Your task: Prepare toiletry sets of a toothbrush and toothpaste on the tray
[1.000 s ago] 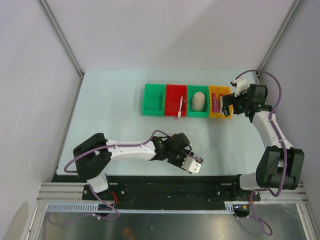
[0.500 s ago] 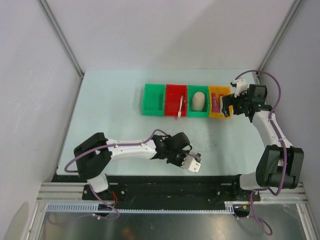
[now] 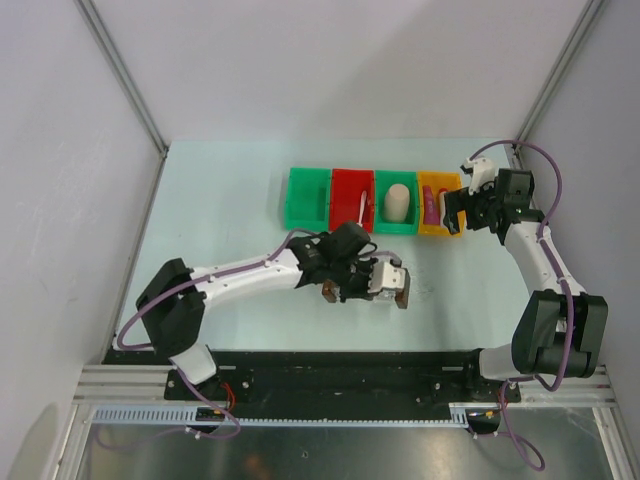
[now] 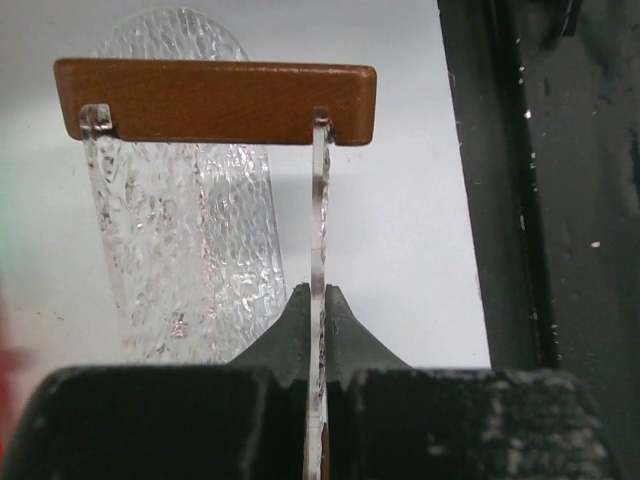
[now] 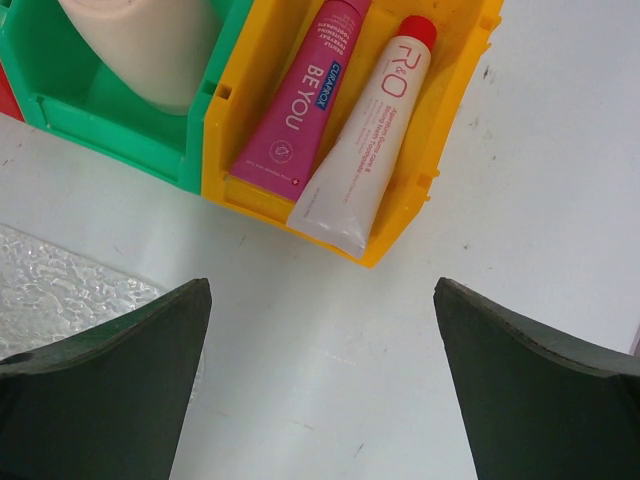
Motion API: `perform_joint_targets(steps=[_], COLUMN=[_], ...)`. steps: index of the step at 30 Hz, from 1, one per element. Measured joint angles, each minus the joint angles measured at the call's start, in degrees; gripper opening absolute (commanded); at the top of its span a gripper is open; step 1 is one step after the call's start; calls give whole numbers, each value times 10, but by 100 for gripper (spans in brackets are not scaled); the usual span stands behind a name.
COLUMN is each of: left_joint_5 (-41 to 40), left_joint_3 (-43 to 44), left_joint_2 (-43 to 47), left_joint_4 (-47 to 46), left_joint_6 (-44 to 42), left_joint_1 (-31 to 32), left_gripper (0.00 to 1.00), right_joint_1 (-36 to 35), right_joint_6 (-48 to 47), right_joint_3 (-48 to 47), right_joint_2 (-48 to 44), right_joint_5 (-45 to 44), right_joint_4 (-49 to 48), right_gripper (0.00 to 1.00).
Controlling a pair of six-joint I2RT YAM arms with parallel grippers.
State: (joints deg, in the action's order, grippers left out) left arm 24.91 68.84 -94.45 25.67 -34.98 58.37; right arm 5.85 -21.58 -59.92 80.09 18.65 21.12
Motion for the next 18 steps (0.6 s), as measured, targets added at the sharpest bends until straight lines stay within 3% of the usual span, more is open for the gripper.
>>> perform_joint_targets(steps=[7, 18], left_joint_5=[88, 177], left_joint_3=[60, 165], left_joint_2=[-6, -104], left_joint_4=[63, 227], left_joint_6=[21, -28], left_joint_1=[-49, -87], left_gripper=[0, 0], right_joint_1=[0, -1], right_joint_6=[0, 0], right_joint_3=[0, -4], right_joint_2=[0, 4], right_joint_5=[0, 0], right_joint_4=[0, 1], right_gripper=[100, 100])
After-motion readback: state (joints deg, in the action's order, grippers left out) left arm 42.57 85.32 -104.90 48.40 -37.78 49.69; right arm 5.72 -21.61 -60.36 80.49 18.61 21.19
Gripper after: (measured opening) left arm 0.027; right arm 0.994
